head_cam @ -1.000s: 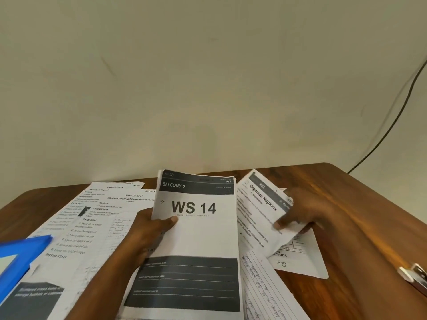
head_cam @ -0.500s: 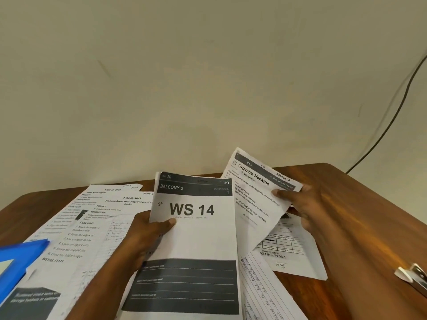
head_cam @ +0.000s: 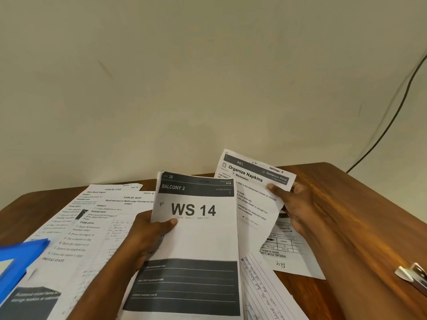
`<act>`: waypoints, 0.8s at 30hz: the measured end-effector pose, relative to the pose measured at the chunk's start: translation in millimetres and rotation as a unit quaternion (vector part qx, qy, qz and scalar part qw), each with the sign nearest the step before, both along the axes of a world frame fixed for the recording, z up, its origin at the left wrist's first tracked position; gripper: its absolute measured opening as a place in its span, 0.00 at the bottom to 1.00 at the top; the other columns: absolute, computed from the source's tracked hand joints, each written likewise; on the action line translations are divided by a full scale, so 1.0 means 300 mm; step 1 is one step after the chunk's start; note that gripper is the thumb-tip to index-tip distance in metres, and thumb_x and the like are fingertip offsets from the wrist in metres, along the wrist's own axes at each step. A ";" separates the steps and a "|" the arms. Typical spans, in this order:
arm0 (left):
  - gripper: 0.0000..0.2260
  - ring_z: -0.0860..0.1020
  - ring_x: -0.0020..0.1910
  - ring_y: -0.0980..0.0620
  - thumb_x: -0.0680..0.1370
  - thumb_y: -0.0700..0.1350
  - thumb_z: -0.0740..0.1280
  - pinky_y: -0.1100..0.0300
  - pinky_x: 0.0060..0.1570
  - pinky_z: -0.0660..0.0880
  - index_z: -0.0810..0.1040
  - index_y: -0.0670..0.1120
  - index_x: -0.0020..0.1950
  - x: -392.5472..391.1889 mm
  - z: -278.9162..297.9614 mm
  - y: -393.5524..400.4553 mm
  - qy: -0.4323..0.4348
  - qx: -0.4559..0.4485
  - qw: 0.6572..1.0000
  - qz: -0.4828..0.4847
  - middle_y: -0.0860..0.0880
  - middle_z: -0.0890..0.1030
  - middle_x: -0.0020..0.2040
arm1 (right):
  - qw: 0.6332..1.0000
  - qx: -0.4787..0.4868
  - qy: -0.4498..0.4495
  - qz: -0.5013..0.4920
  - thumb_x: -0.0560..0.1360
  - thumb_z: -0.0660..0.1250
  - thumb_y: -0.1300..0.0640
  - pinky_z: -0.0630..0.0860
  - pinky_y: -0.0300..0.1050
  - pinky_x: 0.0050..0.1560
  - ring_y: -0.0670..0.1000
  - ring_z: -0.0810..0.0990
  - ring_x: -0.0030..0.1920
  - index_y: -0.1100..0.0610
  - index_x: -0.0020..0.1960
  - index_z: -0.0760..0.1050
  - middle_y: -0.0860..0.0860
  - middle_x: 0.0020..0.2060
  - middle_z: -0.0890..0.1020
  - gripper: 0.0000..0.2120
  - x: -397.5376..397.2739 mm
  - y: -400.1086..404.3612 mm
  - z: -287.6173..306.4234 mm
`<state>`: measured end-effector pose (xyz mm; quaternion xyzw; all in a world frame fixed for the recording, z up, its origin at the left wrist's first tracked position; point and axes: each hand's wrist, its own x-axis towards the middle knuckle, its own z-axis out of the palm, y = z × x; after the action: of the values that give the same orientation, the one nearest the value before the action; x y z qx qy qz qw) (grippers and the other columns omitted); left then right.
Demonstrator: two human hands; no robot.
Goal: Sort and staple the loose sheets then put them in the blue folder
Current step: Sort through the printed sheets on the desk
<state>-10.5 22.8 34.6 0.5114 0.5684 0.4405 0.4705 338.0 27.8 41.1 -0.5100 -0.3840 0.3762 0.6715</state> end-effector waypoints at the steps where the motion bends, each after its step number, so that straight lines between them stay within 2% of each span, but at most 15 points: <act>1: 0.06 0.82 0.46 0.43 0.80 0.40 0.72 0.48 0.45 0.78 0.78 0.50 0.52 0.002 0.002 -0.001 0.000 0.002 1.000 -0.001 0.49 0.83 0.49 | 1.000 0.002 -0.008 -0.002 0.76 0.77 0.61 0.83 0.54 0.46 0.57 0.88 0.50 0.53 0.56 0.84 0.52 0.49 0.89 0.10 -0.001 0.001 0.003; 4: 0.08 0.82 0.50 0.40 0.79 0.43 0.73 0.42 0.53 0.79 0.78 0.49 0.57 0.006 0.017 -0.011 -0.004 0.009 1.000 0.000 0.47 0.83 0.54 | 0.999 0.027 -0.019 -0.031 0.76 0.75 0.64 0.83 0.53 0.53 0.53 0.88 0.51 0.52 0.53 0.84 0.51 0.49 0.89 0.09 0.002 -0.001 0.022; 6: 0.10 0.82 0.50 0.40 0.79 0.45 0.74 0.44 0.50 0.81 0.78 0.50 0.59 0.011 0.032 -0.020 -0.012 0.026 1.000 0.000 0.48 0.84 0.54 | 0.997 0.048 -0.013 -0.065 0.76 0.75 0.65 0.83 0.48 0.49 0.48 0.88 0.48 0.51 0.51 0.82 0.48 0.47 0.88 0.09 0.012 -0.007 0.055; 9: 0.09 0.83 0.48 0.43 0.78 0.46 0.74 0.52 0.42 0.80 0.79 0.52 0.58 0.026 0.063 -0.042 -0.041 0.053 0.998 -0.010 0.49 0.85 0.51 | 0.988 0.083 0.002 -0.129 0.77 0.75 0.63 0.83 0.43 0.47 0.47 0.87 0.48 0.53 0.54 0.82 0.47 0.46 0.87 0.08 0.046 -0.022 0.123; 12: 0.16 0.84 0.50 0.41 0.74 0.50 0.75 0.47 0.47 0.82 0.80 0.50 0.61 0.041 0.083 -0.058 -0.039 0.064 0.997 -0.019 0.48 0.86 0.53 | 0.975 0.137 0.043 -0.167 0.77 0.74 0.65 0.84 0.39 0.47 0.45 0.88 0.48 0.56 0.57 0.82 0.45 0.47 0.87 0.09 0.074 -0.045 0.192; 13: 0.19 0.85 0.50 0.42 0.73 0.52 0.75 0.48 0.47 0.82 0.80 0.50 0.61 0.045 0.088 -0.066 -0.038 0.068 0.997 -0.021 0.48 0.86 0.53 | 0.971 0.151 0.064 -0.174 0.77 0.74 0.66 0.84 0.39 0.48 0.45 0.88 0.49 0.56 0.55 0.83 0.45 0.47 0.88 0.09 0.083 -0.051 0.210; 17: 0.25 0.85 0.48 0.43 0.68 0.57 0.79 0.52 0.42 0.81 0.80 0.49 0.62 0.049 0.098 -0.077 -0.029 0.078 0.996 -0.026 0.48 0.87 0.52 | 0.956 0.183 0.141 -0.181 0.77 0.74 0.65 0.83 0.52 0.60 0.50 0.87 0.55 0.53 0.52 0.83 0.49 0.51 0.88 0.09 0.116 -0.072 0.276; 21: 0.29 0.85 0.50 0.41 0.66 0.58 0.81 0.45 0.48 0.83 0.79 0.49 0.63 0.038 0.103 -0.070 -0.040 0.075 0.996 -0.020 0.46 0.86 0.54 | 0.948 0.207 0.157 -0.185 0.77 0.74 0.66 0.83 0.54 0.61 0.52 0.88 0.55 0.55 0.53 0.83 0.49 0.49 0.89 0.08 0.127 -0.094 0.318; 23: 0.26 0.84 0.50 0.41 0.67 0.56 0.81 0.47 0.47 0.82 0.79 0.50 0.62 0.034 0.106 -0.067 -0.053 0.079 0.995 -0.023 0.47 0.86 0.53 | 0.946 0.213 0.166 -0.177 0.77 0.74 0.66 0.83 0.55 0.60 0.54 0.87 0.56 0.57 0.56 0.83 0.51 0.51 0.89 0.09 0.127 -0.100 0.327; 24: 0.21 0.84 0.48 0.42 0.71 0.53 0.80 0.50 0.43 0.81 0.78 0.51 0.60 0.034 0.109 -0.068 -0.060 0.084 0.994 -0.023 0.48 0.85 0.52 | 0.946 0.216 0.174 -0.170 0.77 0.74 0.66 0.83 0.56 0.59 0.56 0.87 0.57 0.58 0.58 0.83 0.54 0.53 0.88 0.10 0.129 -0.102 0.330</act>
<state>-0.4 2.4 67.2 0.5346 0.4886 0.5056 0.4688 376.8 -2.8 140.0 -0.3374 -0.2402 0.2474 0.8759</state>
